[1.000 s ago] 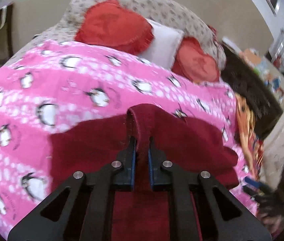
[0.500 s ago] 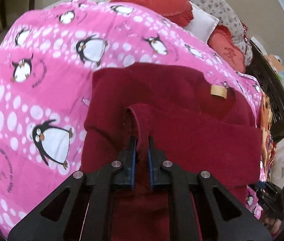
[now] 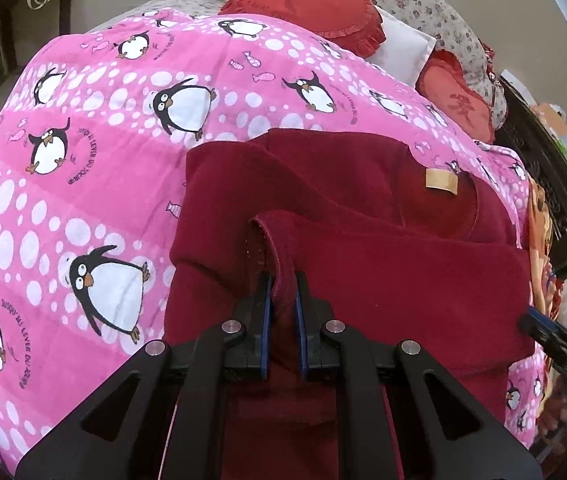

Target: Fold small clothes

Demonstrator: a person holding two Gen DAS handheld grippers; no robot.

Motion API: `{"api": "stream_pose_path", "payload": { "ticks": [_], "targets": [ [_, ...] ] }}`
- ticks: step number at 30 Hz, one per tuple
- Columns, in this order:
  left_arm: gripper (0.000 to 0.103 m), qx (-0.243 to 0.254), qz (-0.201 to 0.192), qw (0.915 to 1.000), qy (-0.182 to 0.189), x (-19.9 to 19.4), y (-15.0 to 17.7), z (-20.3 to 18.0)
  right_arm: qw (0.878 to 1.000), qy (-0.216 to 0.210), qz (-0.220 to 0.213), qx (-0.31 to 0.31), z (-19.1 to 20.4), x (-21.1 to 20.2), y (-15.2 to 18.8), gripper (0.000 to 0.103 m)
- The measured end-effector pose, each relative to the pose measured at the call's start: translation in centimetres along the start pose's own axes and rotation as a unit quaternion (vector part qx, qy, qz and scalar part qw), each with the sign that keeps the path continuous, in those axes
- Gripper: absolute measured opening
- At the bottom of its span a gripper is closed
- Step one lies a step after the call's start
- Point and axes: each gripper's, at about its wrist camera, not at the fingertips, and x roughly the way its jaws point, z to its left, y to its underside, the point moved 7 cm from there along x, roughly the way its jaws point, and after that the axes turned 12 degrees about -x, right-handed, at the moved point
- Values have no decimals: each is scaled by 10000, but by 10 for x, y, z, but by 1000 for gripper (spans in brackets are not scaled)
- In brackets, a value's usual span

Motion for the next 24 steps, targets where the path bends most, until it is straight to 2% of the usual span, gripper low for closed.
{"api": "stream_pose_path", "payload": {
  "ticks": [3,5,7,9,10,11,13,16,18,21,24],
  "targets": [
    [10,62,36,10000,-17,4,1,-2,9987,437,251,-41,-15,25,-1,42],
    [13,115,69,9999,7,-1,-1,-3,9994,232,224,145,-21,20,-2,42],
    [27,139,8,9999,54,-10,-5,-2,9993,-85,-22,354,-29,3,-5,45],
    [58,96,-110,9996,246,-21,-13,2,9985,-86,-238,494,-40,-9,-7,61],
    [66,44,-166,9993,334,-24,-17,4,9981,-5,-308,527,-47,-13,-7,73],
    [75,-29,-243,9990,365,-26,-21,7,9978,62,-357,551,-53,-16,-7,75],
    [75,-164,-283,9989,326,-25,-28,14,9975,92,-332,618,-62,-15,-8,75],
    [75,-200,-36,9993,303,-12,-31,21,9970,-106,-405,653,-58,-13,-22,75],
    [75,-159,53,9995,269,-4,-31,23,9978,-219,-461,423,-44,-10,-39,75],
    [75,-83,215,9994,270,8,-32,25,9987,-119,-489,-53,-29,1,-66,75],
    [75,-57,345,9986,394,17,-37,24,9988,-5,-301,-391,-29,28,-87,75]
  ]
}}
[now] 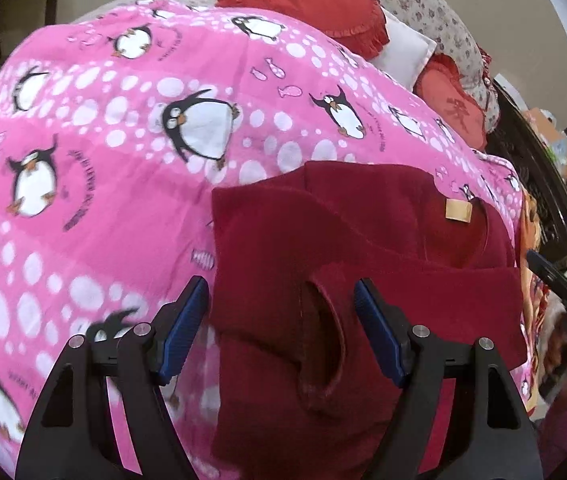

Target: Fold small clothes

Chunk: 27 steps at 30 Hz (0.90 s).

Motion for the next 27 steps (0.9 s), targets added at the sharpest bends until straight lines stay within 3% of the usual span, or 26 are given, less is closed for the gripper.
{"api": "stream_pose_path", "payload": {
  "ticks": [8,9,11,13,15,18,24,27],
  "targets": [
    [75,364,223,9991,62,24,-19,-10,9976,-503,391,-266,-8,60,-15,72],
    [72,484,231,9986,20,25,-20,-12,9974,-560,340,-295,-6,61,-16,66],
    [54,683,276,9973,-65,28,-20,-15,9965,-699,236,-385,1,57,-18,33],
    [39,841,343,9959,-37,26,-24,-20,9968,-485,92,-626,7,46,-21,8],
    [25,962,395,9946,57,22,-29,-26,9962,-331,0,-802,11,36,-25,7],
    [21,1186,318,9924,98,16,-37,-39,9965,-234,-146,-788,9,25,-32,7],
    [19,1007,-183,9939,398,6,-65,-56,9979,192,-536,-295,-15,13,-49,4],
    [19,1072,-158,9940,142,23,-63,-50,9971,606,-457,31,-38,26,-48,0]
  ]
}}
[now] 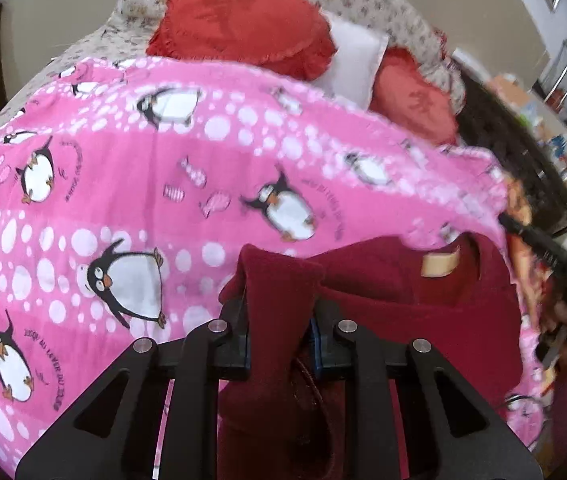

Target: Fold small clothes

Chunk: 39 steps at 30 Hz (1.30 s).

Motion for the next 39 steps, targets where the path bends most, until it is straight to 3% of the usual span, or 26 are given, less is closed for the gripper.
{"api": "stream_pose_path", "payload": {
  "ticks": [2,4,6,7,8,11,15,17,18,24,25,26,28,36,39],
  "targets": [
    [19,-16,12,10000,-2,4,1,0,9993,-284,230,84,1,12,7,0],
    [24,-302,104,9994,128,1,1,5,9995,-196,220,-149,7,4,10,1],
    [35,-556,208,9981,140,-3,3,15,9990,-262,284,-207,10,-9,15,18],
    [37,-639,240,9976,109,-5,4,19,9988,-332,319,-145,10,-19,19,37],
    [42,-682,231,9974,92,-10,8,21,9987,-409,297,-69,10,-29,24,46],
    [43,-665,65,9978,-55,-30,18,26,9980,-396,493,84,8,-58,48,46],
    [60,-718,-105,9973,-66,-60,45,32,9911,-775,780,745,1,-85,99,49],
    [60,-796,-70,9968,-12,-66,60,33,9878,-802,906,983,-1,-88,122,66],
    [60,-837,-8,9965,-13,-69,71,34,9857,-788,945,1150,-1,-88,137,69],
    [60,-692,31,9962,-530,-81,122,32,9695,-1354,998,1782,20,-69,169,69],
    [60,-643,8,9961,-596,-83,127,29,9739,-1311,897,1621,25,-71,166,55],
    [60,-567,-10,9960,-696,-87,135,26,9834,-1011,838,1254,30,-73,163,32],
    [60,-469,-78,9957,-800,-92,145,23,9898,-577,918,922,33,-75,161,31],
    [60,-307,-148,9945,-993,-104,176,14,9824,-461,1002,1507,21,-83,169,32],
    [60,-229,-172,9941,-1050,-107,180,11,9815,-518,993,1550,22,-106,174,42]
  ]
}}
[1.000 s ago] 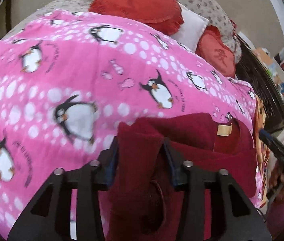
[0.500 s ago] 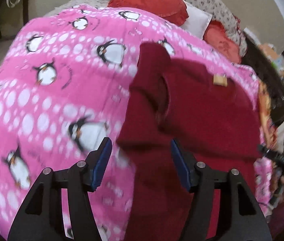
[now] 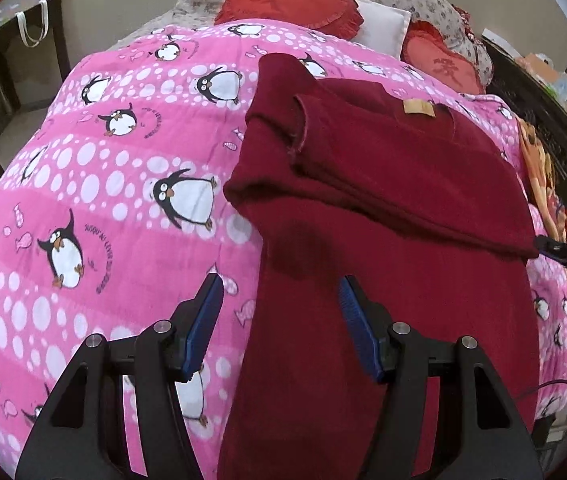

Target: Fold small clothes

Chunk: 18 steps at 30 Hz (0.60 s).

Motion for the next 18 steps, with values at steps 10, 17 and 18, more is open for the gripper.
{"api": "stream_pose_path", "payload": {
  "ticks": [10,17,18],
  "targets": [
    [60,96,-43,9999,-65,-21,21,0,9973,-627,169,-333,24,-85,52,62],
    [60,83,187,9997,119,-47,56,9,9924,-996,550,-473,46,-107,115,65],
    [60,42,254,9996,144,-51,62,13,9916,-1011,625,-512,50,-107,126,65]
  ]
}}
